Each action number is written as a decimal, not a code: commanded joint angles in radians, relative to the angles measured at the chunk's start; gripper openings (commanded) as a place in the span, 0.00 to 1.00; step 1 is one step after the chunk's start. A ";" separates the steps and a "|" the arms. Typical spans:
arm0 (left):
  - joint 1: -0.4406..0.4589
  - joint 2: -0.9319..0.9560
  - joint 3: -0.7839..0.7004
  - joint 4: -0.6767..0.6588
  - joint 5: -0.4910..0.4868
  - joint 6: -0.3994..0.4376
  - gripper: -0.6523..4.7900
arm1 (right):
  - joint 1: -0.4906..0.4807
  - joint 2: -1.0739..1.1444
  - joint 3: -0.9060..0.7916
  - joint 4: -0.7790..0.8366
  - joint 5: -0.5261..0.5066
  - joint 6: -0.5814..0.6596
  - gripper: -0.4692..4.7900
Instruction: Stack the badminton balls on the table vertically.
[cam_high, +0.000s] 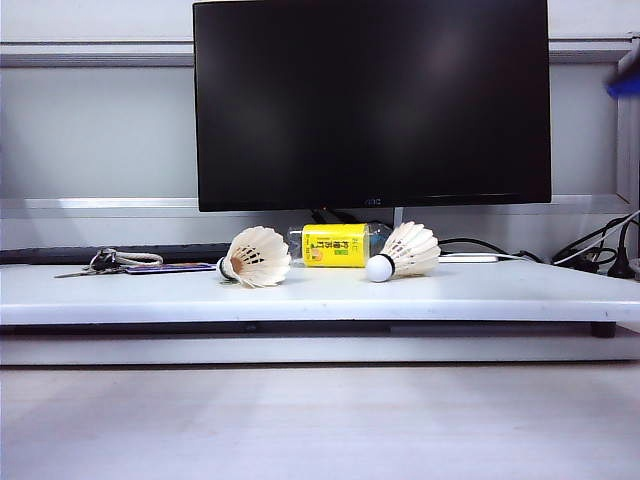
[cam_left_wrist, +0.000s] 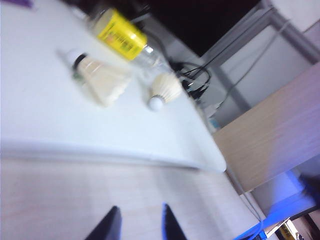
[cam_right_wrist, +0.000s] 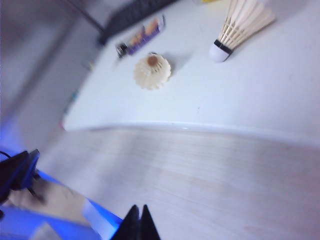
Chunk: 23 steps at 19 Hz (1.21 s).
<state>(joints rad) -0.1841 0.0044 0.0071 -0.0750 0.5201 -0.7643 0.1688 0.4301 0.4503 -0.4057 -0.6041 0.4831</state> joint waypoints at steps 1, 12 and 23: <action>0.000 -0.003 0.000 -0.014 0.000 -0.011 0.33 | 0.000 0.250 0.224 -0.170 -0.001 -0.243 0.12; 0.000 -0.003 0.000 -0.014 0.113 0.081 0.33 | 0.219 0.903 0.892 -0.631 0.459 -0.878 0.11; 0.000 -0.003 -0.001 -0.022 0.129 0.175 0.33 | 0.426 1.086 0.927 -0.451 0.764 -1.272 0.14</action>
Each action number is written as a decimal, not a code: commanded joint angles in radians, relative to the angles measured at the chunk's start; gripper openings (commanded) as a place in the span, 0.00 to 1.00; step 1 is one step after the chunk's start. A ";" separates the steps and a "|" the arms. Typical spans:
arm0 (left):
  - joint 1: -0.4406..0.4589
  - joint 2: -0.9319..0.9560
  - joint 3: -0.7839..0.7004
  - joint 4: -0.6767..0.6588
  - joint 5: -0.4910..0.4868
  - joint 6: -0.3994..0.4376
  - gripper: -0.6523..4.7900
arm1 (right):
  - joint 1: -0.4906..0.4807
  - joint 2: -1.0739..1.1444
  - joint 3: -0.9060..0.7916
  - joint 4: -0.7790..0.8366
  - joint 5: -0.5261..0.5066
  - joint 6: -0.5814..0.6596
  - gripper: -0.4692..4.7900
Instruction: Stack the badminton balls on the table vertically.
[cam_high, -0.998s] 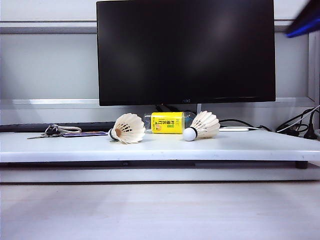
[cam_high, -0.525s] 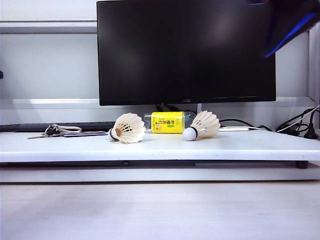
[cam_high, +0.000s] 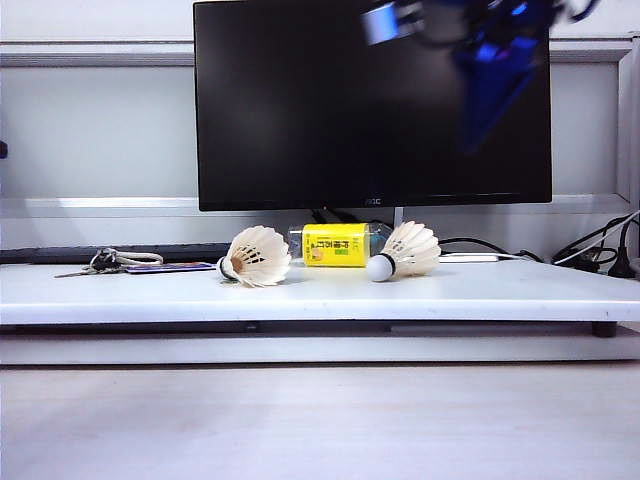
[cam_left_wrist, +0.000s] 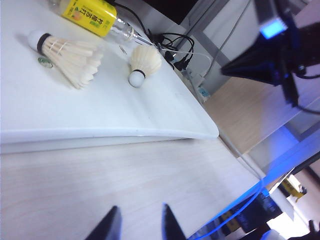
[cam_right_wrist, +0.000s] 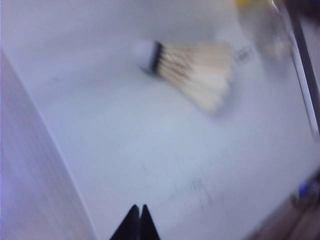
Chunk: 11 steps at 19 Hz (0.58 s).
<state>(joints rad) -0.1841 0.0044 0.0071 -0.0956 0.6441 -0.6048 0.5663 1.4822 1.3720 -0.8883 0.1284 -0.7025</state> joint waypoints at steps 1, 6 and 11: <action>0.000 -0.003 -0.001 -0.002 0.006 0.029 0.33 | 0.042 0.055 0.005 0.033 0.038 -0.095 0.14; 0.000 -0.003 -0.001 -0.003 0.014 0.033 0.33 | 0.066 0.153 0.005 0.083 0.056 -0.122 0.14; 0.000 -0.003 -0.001 -0.006 0.014 0.033 0.33 | 0.075 0.204 0.005 0.153 0.055 -0.151 0.14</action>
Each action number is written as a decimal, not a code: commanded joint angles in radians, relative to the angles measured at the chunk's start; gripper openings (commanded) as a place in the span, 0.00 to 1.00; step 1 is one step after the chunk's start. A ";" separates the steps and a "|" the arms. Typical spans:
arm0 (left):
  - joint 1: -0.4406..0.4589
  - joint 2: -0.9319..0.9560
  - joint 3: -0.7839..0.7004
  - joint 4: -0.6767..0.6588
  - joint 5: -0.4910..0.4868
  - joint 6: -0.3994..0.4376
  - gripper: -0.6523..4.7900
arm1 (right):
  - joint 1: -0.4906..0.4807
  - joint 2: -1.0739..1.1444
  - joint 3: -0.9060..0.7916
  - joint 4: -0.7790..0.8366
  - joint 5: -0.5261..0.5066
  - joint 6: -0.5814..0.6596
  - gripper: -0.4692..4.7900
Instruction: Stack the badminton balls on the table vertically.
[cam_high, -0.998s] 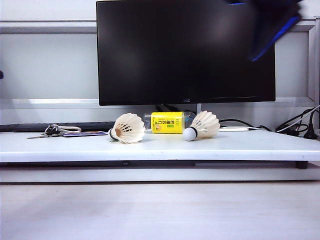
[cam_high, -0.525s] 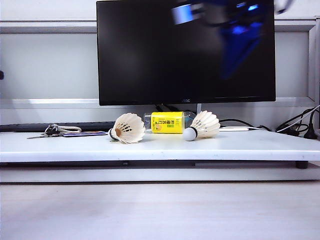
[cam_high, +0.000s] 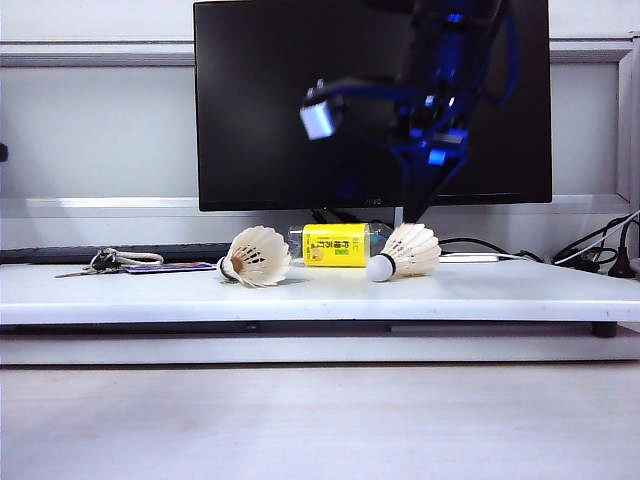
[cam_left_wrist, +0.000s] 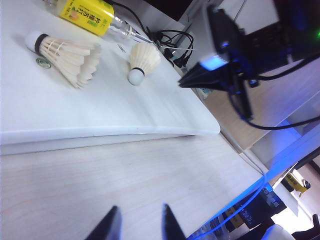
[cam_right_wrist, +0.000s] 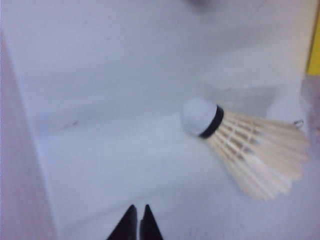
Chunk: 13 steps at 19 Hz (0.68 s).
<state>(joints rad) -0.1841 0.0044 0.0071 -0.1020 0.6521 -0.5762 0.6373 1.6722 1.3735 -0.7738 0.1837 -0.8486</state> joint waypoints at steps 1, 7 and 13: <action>0.000 -0.003 -0.001 -0.001 0.006 0.005 0.33 | 0.004 0.027 0.003 0.058 0.002 0.001 0.14; 0.000 -0.003 -0.001 -0.003 0.005 0.014 0.33 | 0.003 0.057 0.003 0.136 0.009 0.014 0.14; 0.000 -0.003 -0.001 -0.016 0.003 0.035 0.33 | 0.002 0.072 0.003 0.138 0.010 -0.094 0.24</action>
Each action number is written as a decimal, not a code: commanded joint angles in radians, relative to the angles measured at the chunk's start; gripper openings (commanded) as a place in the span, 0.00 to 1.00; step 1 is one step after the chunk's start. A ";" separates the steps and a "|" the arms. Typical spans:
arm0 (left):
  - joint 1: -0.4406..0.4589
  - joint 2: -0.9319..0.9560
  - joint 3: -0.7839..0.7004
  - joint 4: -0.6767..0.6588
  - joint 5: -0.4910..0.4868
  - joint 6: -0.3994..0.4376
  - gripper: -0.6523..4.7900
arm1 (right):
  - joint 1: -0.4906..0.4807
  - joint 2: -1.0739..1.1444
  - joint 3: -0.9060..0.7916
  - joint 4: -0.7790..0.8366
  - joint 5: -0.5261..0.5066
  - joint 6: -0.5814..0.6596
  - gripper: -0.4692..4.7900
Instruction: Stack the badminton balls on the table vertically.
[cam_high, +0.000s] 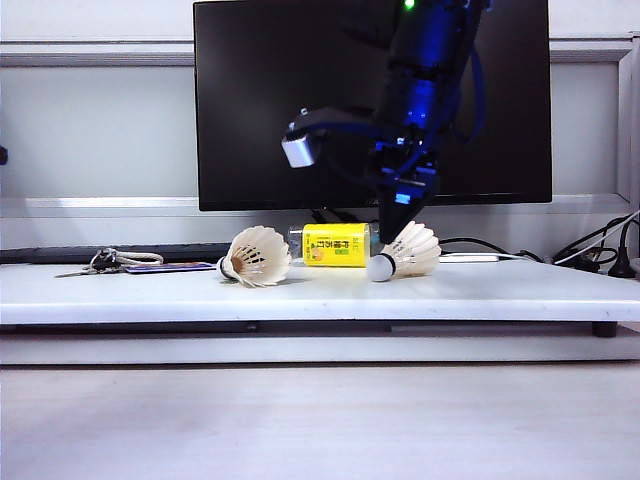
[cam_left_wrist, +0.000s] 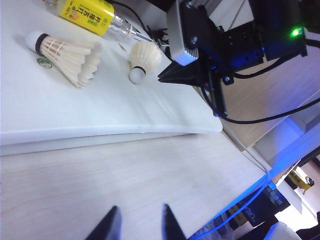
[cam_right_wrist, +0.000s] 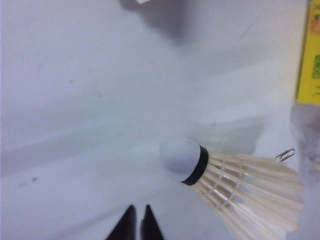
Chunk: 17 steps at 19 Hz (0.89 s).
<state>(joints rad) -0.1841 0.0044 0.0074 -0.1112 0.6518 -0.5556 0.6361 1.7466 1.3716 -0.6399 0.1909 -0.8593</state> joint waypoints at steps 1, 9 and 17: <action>0.000 -0.003 -0.002 -0.008 0.005 0.028 0.33 | 0.005 -0.002 0.005 -0.016 0.010 -0.130 0.24; 0.000 -0.003 -0.002 -0.008 0.003 0.077 0.33 | 0.006 -0.002 0.005 -0.049 0.049 -0.505 0.31; 0.000 -0.003 -0.002 -0.008 0.004 0.088 0.33 | 0.007 0.002 0.005 0.048 0.007 -0.634 0.33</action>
<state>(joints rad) -0.1841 0.0044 0.0074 -0.1123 0.6518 -0.4820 0.6411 1.7477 1.3716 -0.5999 0.2119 -1.4689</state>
